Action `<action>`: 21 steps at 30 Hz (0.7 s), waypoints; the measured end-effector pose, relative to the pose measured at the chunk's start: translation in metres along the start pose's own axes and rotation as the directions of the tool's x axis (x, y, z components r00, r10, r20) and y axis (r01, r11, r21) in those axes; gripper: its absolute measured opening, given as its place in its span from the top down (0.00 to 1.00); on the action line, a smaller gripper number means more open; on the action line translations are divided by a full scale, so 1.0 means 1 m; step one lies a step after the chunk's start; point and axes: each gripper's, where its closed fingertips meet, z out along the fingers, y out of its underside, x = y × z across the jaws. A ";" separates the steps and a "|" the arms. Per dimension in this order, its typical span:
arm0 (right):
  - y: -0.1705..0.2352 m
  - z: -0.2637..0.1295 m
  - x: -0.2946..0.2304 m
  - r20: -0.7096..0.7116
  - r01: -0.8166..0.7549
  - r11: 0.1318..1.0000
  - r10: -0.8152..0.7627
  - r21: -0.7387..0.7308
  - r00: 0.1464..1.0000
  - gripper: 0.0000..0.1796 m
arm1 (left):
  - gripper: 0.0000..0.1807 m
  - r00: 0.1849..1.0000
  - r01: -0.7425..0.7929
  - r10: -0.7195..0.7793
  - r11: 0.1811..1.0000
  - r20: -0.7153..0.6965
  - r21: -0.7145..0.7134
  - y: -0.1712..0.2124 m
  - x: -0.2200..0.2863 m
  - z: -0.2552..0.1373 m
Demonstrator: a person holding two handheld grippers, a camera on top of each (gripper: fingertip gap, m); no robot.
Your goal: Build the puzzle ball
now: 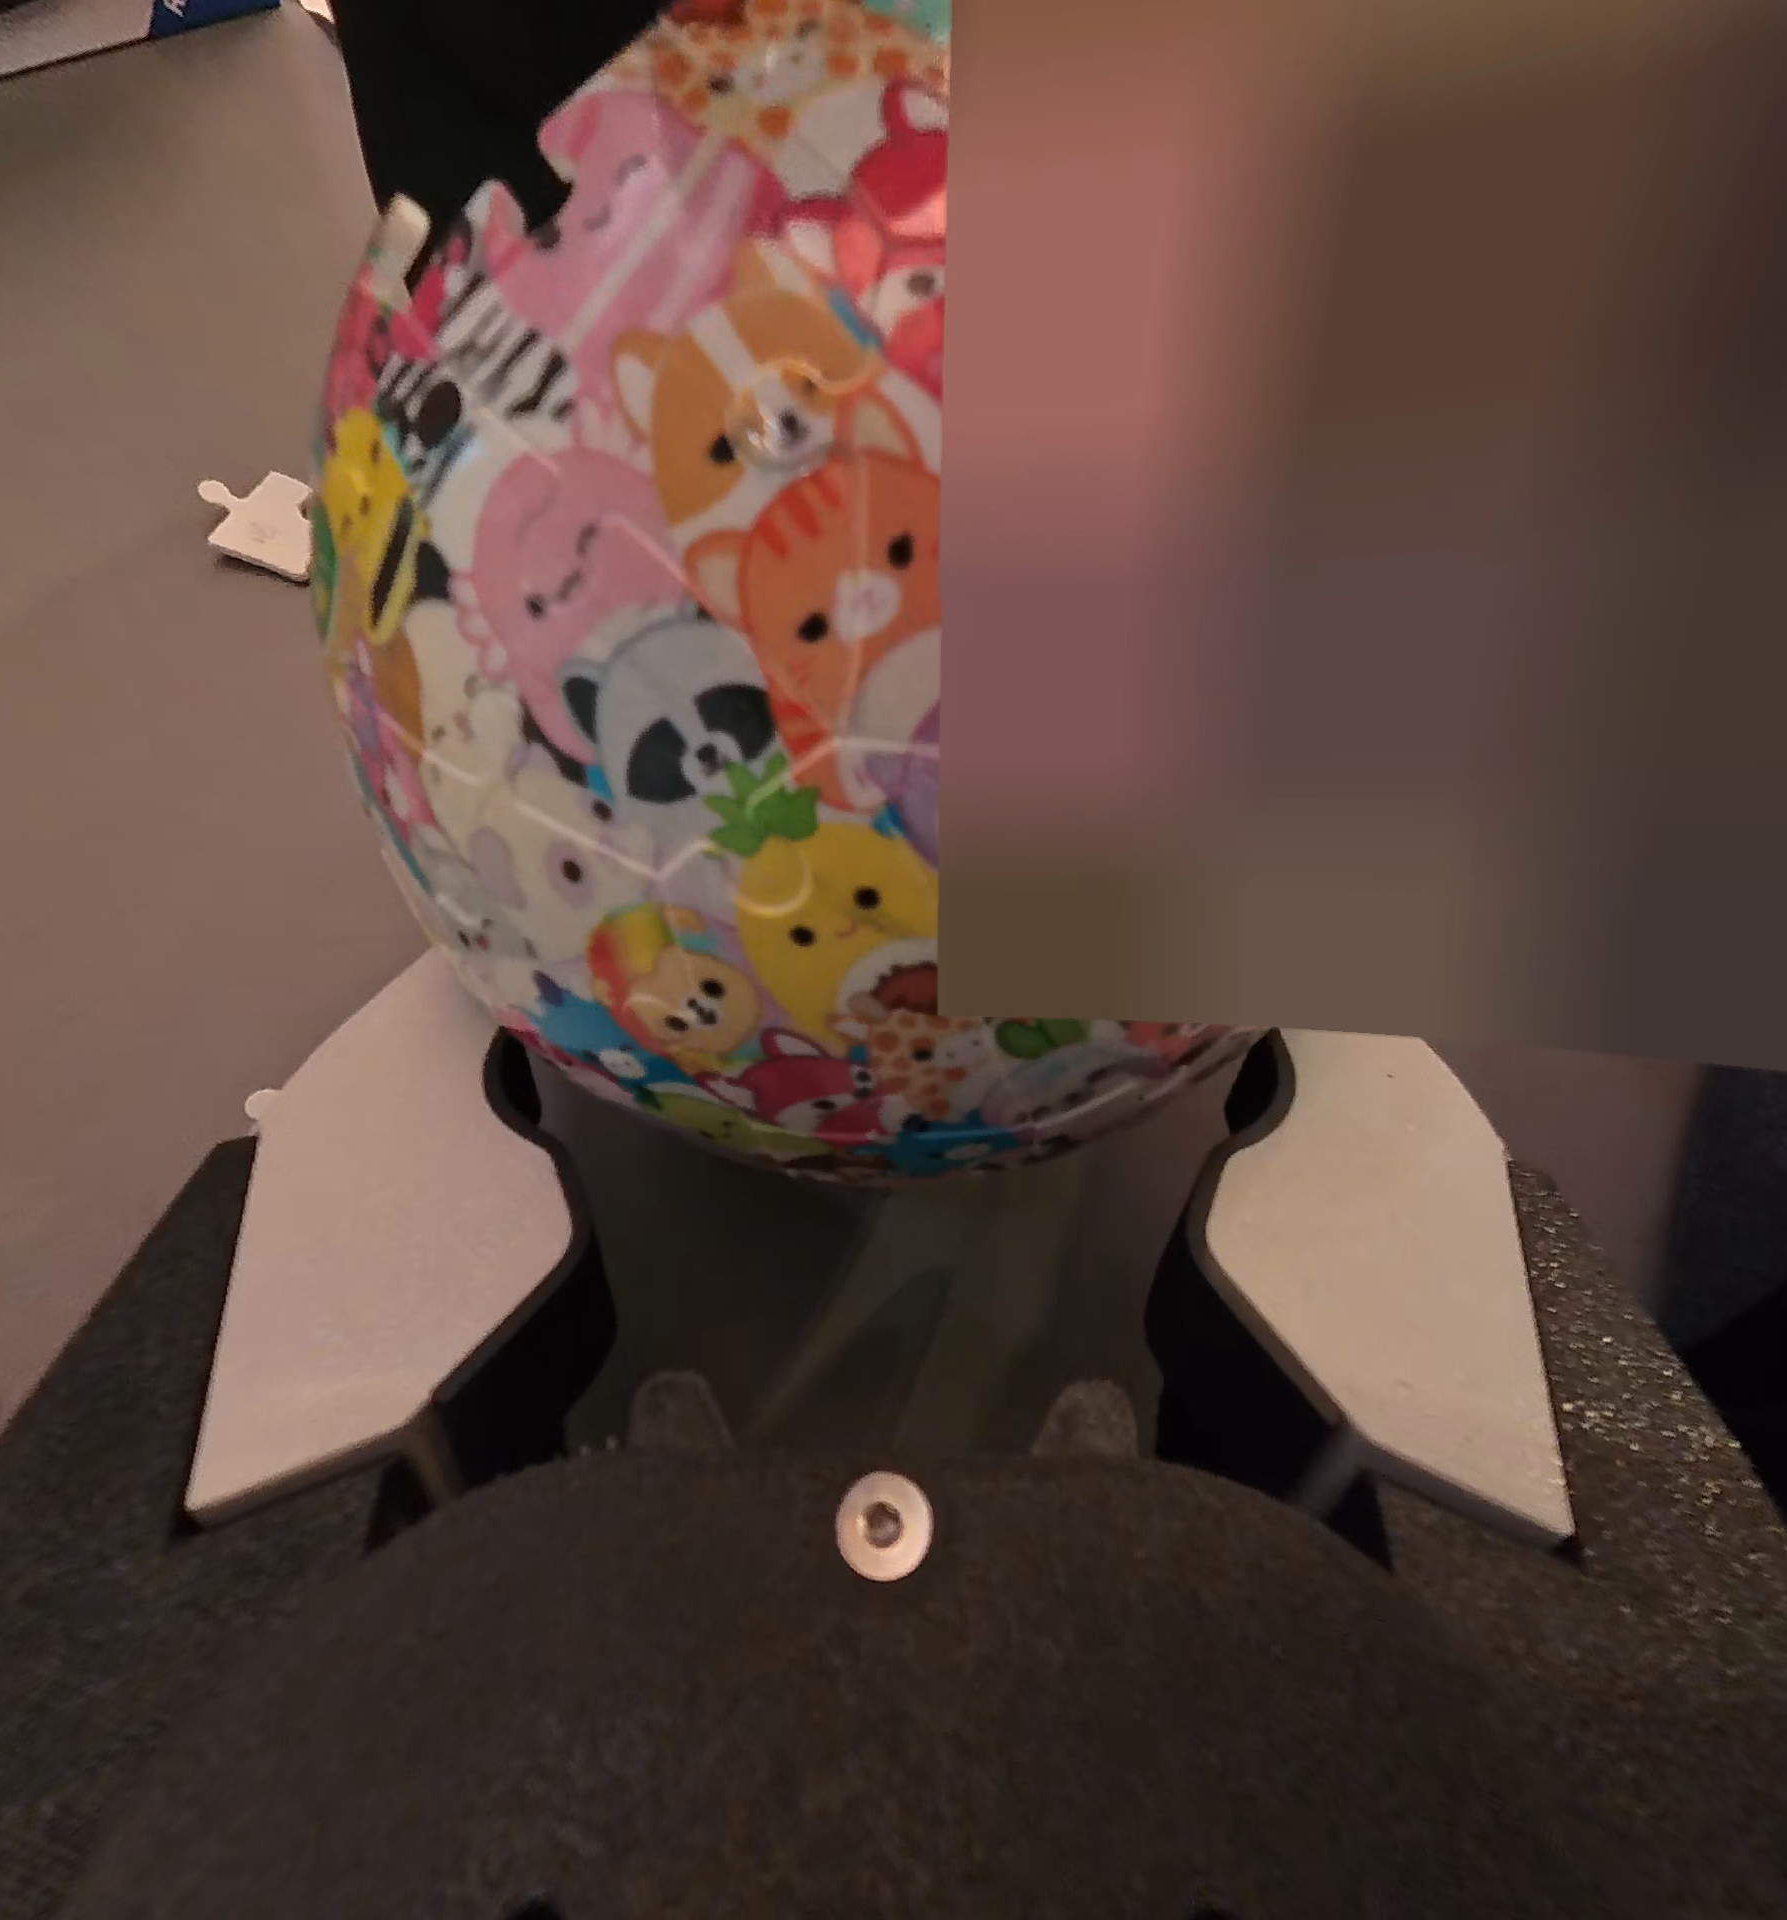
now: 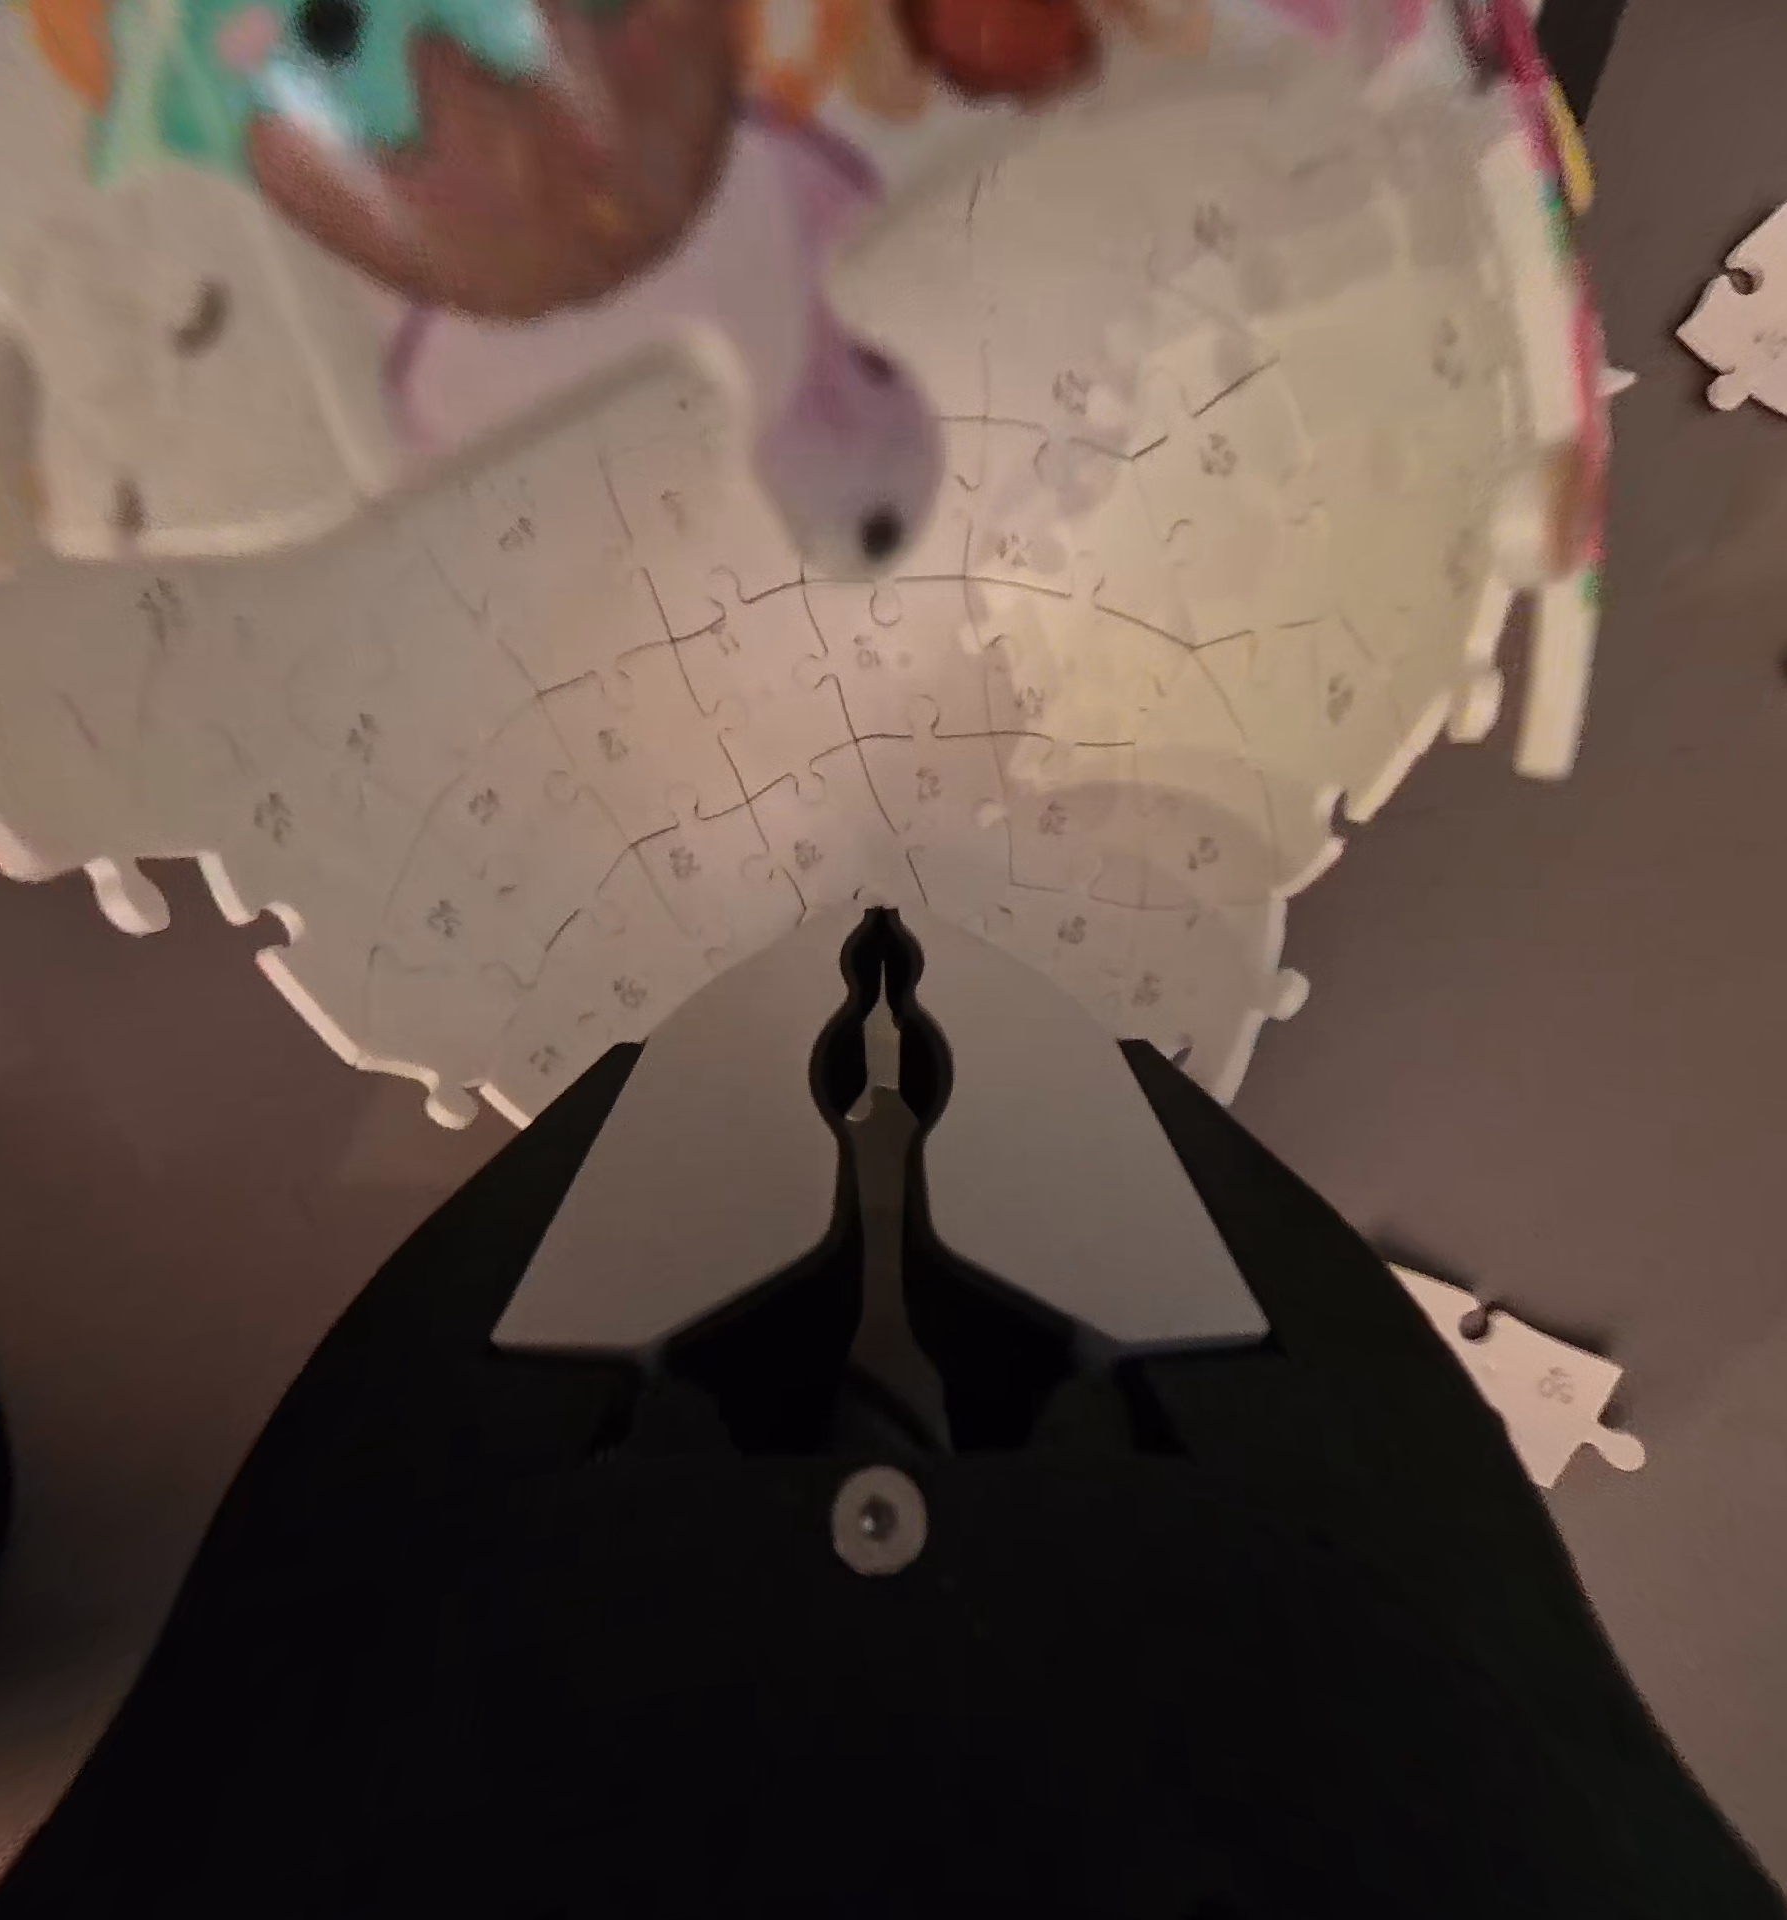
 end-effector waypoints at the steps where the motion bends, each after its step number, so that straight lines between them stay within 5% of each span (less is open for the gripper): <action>1: 0.000 0.000 0.000 -0.008 0.015 1.000 -0.015 -0.004 1.000 0.99 | 0.28 1.000 -0.002 0.002 1.000 0.001 0.000 0.000 0.000 0.000; 21: 0.000 0.002 -0.003 -0.014 0.106 0.994 -0.106 0.009 0.994 0.99 | 0.29 1.000 -0.006 0.006 1.000 -0.007 0.008 -0.004 -0.001 0.001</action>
